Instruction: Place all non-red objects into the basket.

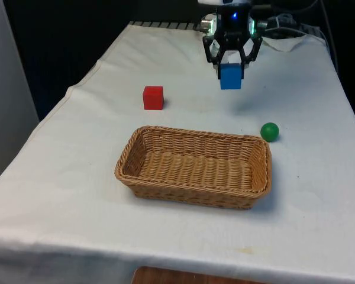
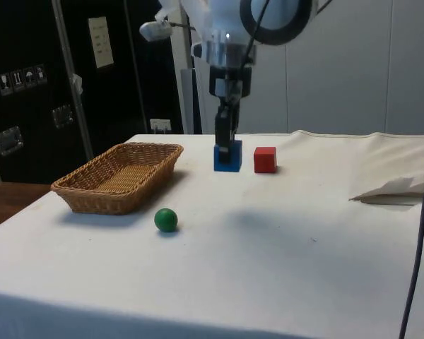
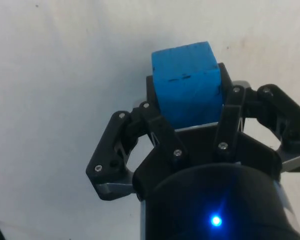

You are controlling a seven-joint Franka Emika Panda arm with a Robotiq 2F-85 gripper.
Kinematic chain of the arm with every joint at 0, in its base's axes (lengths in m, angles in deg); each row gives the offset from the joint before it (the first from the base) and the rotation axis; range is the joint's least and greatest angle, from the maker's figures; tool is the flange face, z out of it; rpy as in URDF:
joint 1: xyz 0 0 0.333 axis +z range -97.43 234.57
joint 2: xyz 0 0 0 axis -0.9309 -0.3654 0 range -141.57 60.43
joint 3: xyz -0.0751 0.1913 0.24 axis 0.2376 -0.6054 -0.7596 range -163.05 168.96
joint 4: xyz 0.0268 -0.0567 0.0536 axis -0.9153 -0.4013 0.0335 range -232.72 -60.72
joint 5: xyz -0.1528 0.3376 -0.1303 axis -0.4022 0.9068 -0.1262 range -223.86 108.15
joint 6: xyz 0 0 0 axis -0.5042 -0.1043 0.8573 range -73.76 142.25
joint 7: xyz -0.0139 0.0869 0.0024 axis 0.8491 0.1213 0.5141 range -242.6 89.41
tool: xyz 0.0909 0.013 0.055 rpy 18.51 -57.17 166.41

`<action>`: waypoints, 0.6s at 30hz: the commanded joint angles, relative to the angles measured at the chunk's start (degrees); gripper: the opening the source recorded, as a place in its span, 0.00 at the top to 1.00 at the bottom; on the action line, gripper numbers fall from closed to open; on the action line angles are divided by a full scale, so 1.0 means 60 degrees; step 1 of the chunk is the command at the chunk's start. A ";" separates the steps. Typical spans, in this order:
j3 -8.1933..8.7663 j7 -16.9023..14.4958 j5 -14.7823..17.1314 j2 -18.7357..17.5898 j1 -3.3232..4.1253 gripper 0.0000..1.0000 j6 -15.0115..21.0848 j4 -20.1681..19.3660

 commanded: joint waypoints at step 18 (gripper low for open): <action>-0.0095 0.0134 -0.0105 0.0325 -0.0010 0.98 -0.1795 0.1662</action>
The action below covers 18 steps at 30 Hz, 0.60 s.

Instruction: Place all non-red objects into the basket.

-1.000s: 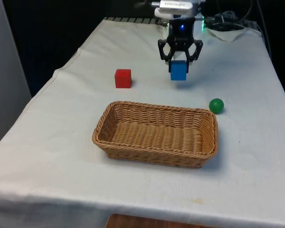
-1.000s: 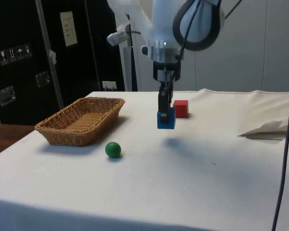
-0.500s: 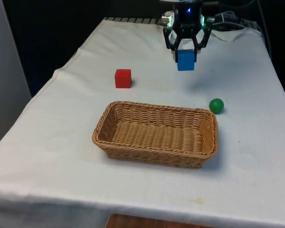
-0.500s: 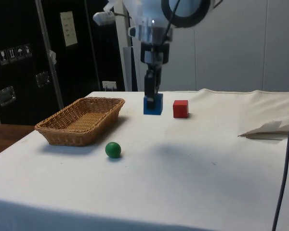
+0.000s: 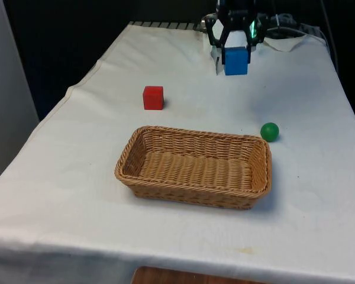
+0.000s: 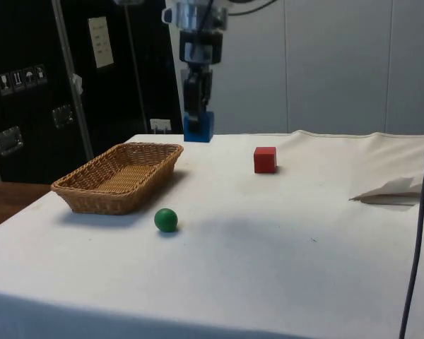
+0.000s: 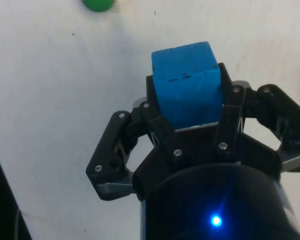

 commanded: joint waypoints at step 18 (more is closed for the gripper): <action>0.0000 -0.0029 0.0095 -0.0296 -0.0019 0.98 -0.1671 0.2139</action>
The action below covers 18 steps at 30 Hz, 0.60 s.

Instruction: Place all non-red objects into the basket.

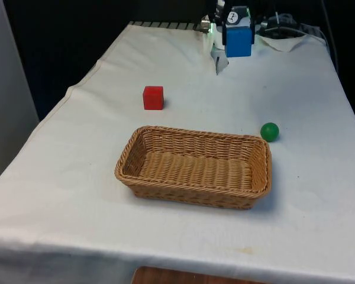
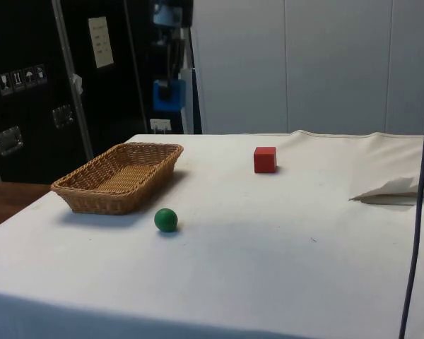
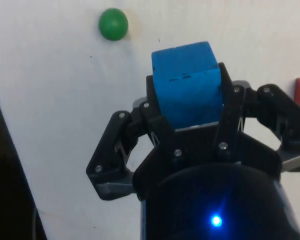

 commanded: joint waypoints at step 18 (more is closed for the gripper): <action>0.0038 -0.0239 0.0602 -0.1203 -0.0086 0.98 -0.1432 0.2836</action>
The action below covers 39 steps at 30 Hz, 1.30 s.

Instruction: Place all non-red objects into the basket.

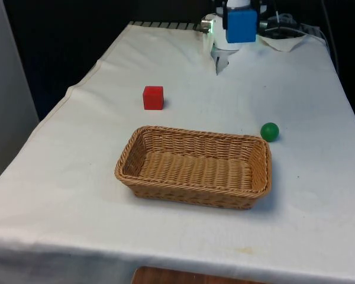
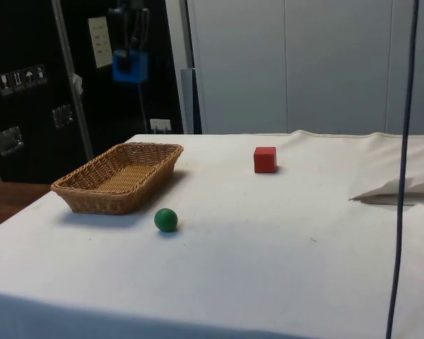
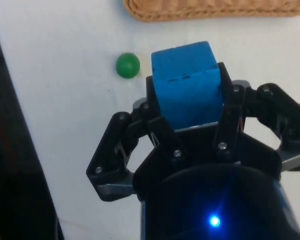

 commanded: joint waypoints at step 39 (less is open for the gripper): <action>0.0401 -0.0573 0.1041 -0.3858 -0.0544 0.98 0.0630 0.2893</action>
